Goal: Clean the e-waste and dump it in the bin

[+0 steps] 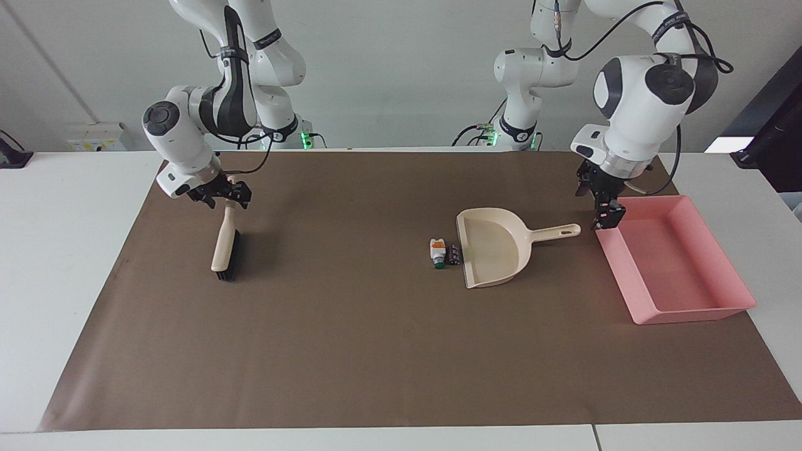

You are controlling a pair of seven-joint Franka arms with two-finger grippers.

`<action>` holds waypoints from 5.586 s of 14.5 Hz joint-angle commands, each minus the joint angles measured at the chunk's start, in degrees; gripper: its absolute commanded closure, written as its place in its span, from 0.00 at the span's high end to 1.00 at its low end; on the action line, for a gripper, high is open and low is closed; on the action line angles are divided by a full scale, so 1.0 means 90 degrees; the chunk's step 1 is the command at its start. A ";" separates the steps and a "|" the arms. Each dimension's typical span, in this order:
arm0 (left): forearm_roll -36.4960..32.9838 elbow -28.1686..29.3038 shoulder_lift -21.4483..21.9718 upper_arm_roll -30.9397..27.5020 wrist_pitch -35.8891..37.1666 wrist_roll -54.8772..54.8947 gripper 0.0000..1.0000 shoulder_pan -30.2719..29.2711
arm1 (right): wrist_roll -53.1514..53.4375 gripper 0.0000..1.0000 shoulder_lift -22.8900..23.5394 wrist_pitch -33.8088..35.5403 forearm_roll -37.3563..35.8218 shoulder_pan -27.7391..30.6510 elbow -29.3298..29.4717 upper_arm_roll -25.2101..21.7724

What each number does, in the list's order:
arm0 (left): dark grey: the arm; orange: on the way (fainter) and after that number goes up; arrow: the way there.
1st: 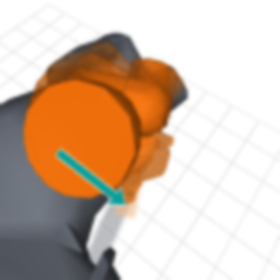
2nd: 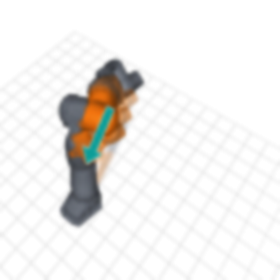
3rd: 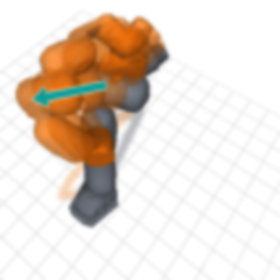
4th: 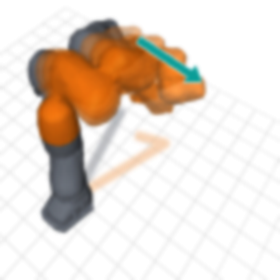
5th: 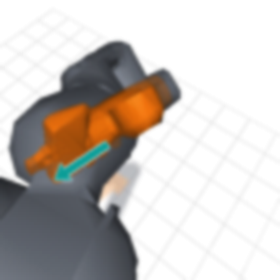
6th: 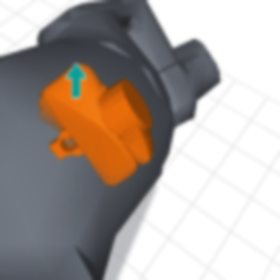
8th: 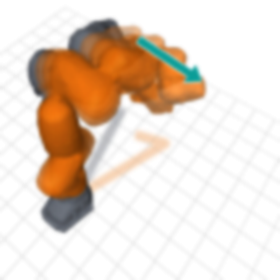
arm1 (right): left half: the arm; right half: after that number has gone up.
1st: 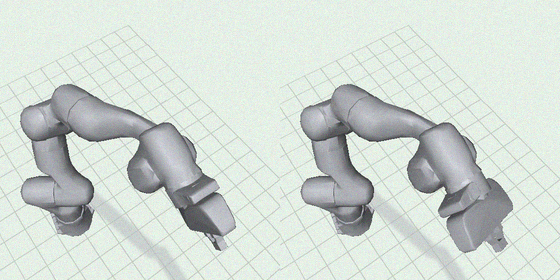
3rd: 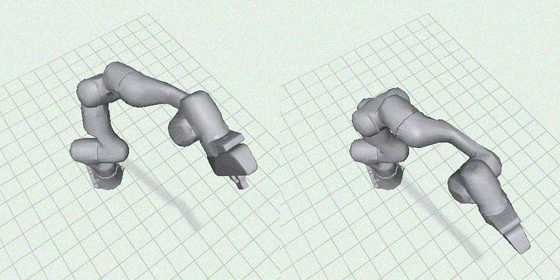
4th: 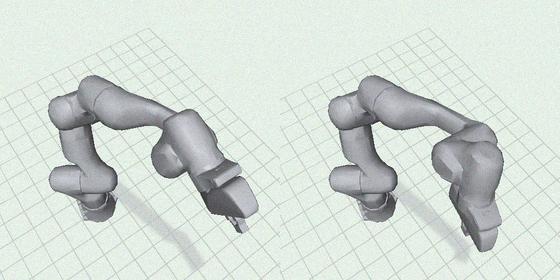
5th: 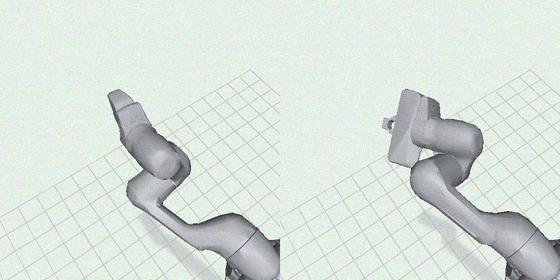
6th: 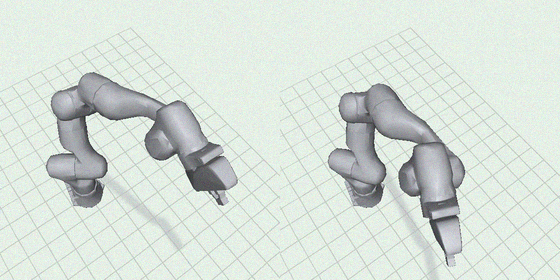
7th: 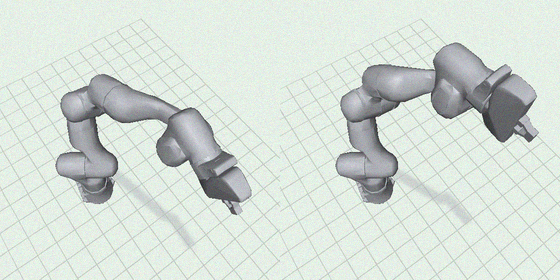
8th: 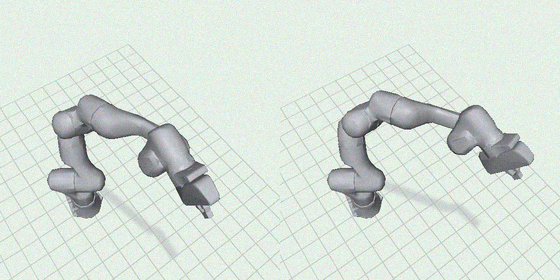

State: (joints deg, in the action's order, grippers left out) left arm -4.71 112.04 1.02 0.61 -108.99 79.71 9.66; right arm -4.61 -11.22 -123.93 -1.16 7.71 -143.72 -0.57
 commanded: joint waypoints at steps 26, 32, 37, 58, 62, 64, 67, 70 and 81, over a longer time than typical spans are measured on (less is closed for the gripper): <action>-0.1234 0.2171 0.0170 -0.0058 -0.2296 -0.1406 0.00 0.0636 | 0.2596 0.00 0.0873 0.1488 0.0061 -0.3314 0.2120 0.0103; -0.2023 0.1643 -0.0016 -0.0038 -0.1484 -0.1190 0.00 0.0703 | 0.3656 0.00 0.2083 0.1426 0.0071 -0.4760 0.3094 0.0112; -0.2171 0.1623 -0.0318 -0.0048 -0.1504 -0.1366 0.00 0.0860 | 0.3511 0.00 0.3131 0.1710 0.0080 -0.5192 0.4240 0.0229; -0.1948 0.2043 -0.0348 -0.0019 -0.2148 -0.1337 0.00 0.0714 | 0.1840 0.00 0.3649 -0.1269 0.5148 -0.5681 0.4250 0.0835; -0.1294 0.2024 -0.0348 -0.0019 -0.2177 -0.1134 0.00 0.0548 | 0.2257 0.00 0.3075 -0.0675 0.5072 -0.5574 0.4162 0.0748; -0.0749 0.1994 -0.0358 -0.0028 -0.2168 -0.0384 0.00 0.0499 | 0.3202 0.00 0.2345 -0.0605 0.4567 -0.5457 0.3754 0.0689; -0.0268 0.1946 -0.0358 -0.0028 -0.2177 0.0108 0.00 0.0333 | 0.4251 0.00 0.1425 0.0747 0.3043 -0.4629 0.3625 0.0698; 0.0220 0.1644 -0.0290 -0.0038 -0.2061 0.0731 0.00 0.0060 | 0.4184 0.00 0.0906 0.2271 0.2261 -0.3409 0.3644 0.0698; 0.0241 -0.1374 -0.0972 -0.0106 0.0116 0.1728 0.00 -0.2048 | 0.0769 0.00 0.0602 0.2590 0.0256 -0.0224 0.2336 0.0727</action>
State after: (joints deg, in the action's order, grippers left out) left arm -3.93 105.08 -4.50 -0.69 -111.32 93.52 -5.91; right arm 7.14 -3.65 -97.68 2.13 1.61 -119.27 4.82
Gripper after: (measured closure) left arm 0.678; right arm 0.740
